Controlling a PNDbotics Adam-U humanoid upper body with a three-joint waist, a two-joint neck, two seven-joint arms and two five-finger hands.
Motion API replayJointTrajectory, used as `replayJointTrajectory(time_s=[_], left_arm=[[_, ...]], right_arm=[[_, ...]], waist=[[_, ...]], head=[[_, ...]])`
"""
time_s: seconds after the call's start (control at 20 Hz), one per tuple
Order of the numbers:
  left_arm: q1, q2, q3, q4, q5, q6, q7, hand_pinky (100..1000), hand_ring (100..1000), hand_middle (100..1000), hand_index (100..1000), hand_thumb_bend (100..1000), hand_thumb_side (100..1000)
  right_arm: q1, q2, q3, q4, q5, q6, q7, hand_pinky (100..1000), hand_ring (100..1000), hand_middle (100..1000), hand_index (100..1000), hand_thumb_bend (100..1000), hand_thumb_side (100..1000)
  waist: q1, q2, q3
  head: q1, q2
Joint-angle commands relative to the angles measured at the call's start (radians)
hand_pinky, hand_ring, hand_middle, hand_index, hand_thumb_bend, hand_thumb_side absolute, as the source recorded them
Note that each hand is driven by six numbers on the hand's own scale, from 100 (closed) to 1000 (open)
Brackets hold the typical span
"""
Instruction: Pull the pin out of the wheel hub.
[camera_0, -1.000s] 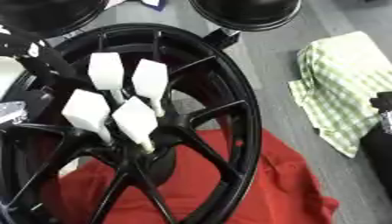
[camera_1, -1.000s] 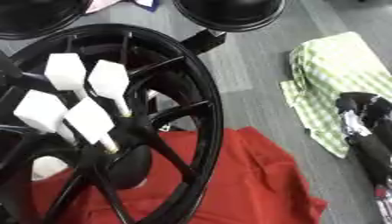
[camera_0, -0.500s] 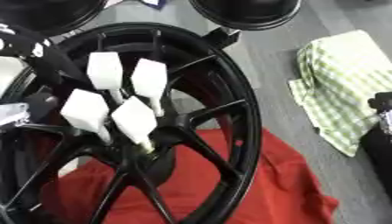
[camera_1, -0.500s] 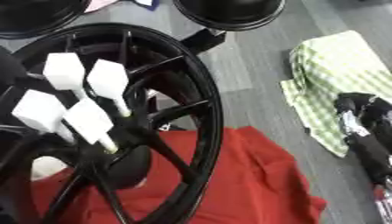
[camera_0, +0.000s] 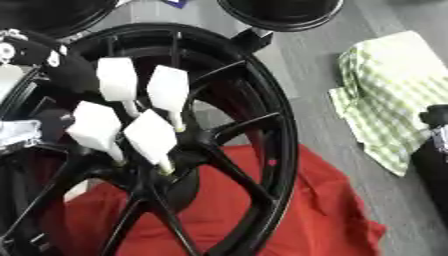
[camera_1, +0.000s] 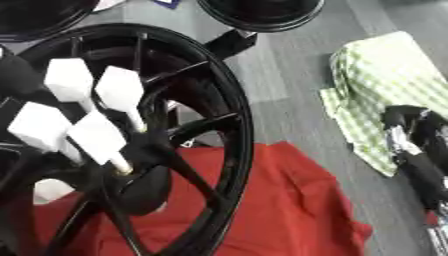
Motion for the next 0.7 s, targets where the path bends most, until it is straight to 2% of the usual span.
replayJointTrajectory(time_s=[0.05,0.5,0.7], left_arm=[[-0.019,0.012,0.004,-0.009,0.004,0.009,-0.003,802,780,791,835,200,652],[-0.029,-0.001,-0.011,-0.009,-0.005,0.03,-0.026,788,766,769,833,222,653],[-0.035,-0.006,-0.016,-0.009,-0.012,0.032,-0.039,784,760,769,835,240,651]], right_arm=[[-0.006,-0.008,-0.003,-0.019,0.002,0.001,0.003,869,763,560,685,100,443],[-0.01,-0.005,-0.003,-0.019,0.001,0.003,0.003,870,763,561,686,100,448],[-0.011,-0.003,-0.003,-0.019,-0.002,0.005,0.002,871,763,561,686,100,450]], waist=[[0.0,-0.012,-0.002],[0.002,-0.006,-0.006],[0.002,-0.007,-0.007]], head=[[0.003,-0.014],[0.003,-0.016],[-0.018,-0.027]])
